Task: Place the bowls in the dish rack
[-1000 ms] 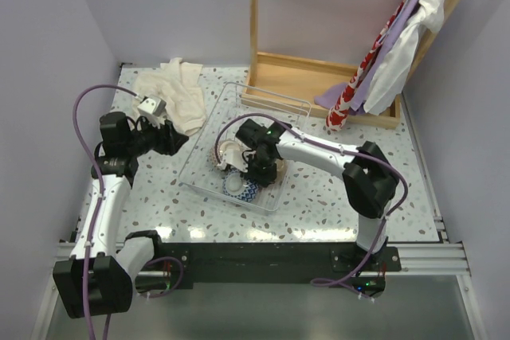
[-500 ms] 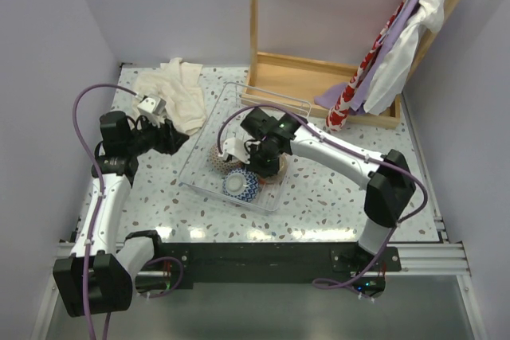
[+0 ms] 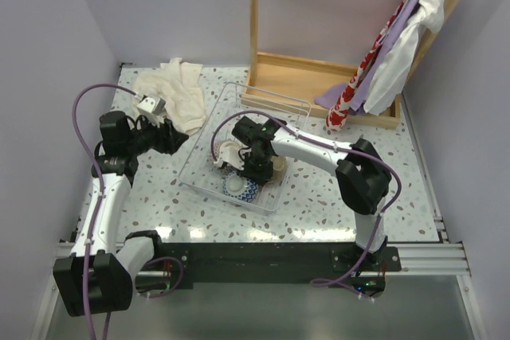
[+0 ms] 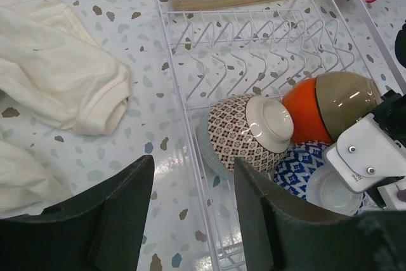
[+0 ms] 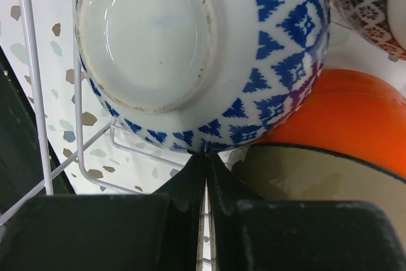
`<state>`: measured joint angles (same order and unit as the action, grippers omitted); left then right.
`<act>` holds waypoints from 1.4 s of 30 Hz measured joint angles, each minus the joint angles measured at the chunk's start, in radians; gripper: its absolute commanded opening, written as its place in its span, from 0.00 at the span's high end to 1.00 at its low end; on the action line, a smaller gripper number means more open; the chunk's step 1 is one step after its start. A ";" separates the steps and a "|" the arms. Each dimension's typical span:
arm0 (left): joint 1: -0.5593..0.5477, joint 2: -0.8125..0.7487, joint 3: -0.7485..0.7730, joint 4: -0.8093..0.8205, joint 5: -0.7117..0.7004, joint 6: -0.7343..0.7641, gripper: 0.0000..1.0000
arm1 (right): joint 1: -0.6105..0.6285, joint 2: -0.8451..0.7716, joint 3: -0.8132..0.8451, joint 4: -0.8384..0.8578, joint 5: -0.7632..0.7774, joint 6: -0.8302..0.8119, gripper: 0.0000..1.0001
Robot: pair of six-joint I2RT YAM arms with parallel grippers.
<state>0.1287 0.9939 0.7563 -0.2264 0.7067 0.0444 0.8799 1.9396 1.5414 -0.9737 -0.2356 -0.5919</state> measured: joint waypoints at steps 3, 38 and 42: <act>0.000 0.000 0.000 0.000 -0.002 0.001 0.42 | 0.000 0.002 0.000 -0.003 0.000 0.002 0.96; -0.019 0.059 0.116 0.002 -0.119 -0.008 0.00 | -0.212 -0.615 -0.212 -0.007 0.057 0.249 0.01; -0.020 0.060 0.108 0.003 -0.185 -0.006 0.00 | -0.200 -0.725 -0.286 0.039 0.142 0.405 0.01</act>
<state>0.1089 1.0534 0.8642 -0.2234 0.5220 0.0380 0.6796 1.2148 1.2556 -0.9352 -0.0940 -0.1867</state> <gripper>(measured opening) 0.994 0.987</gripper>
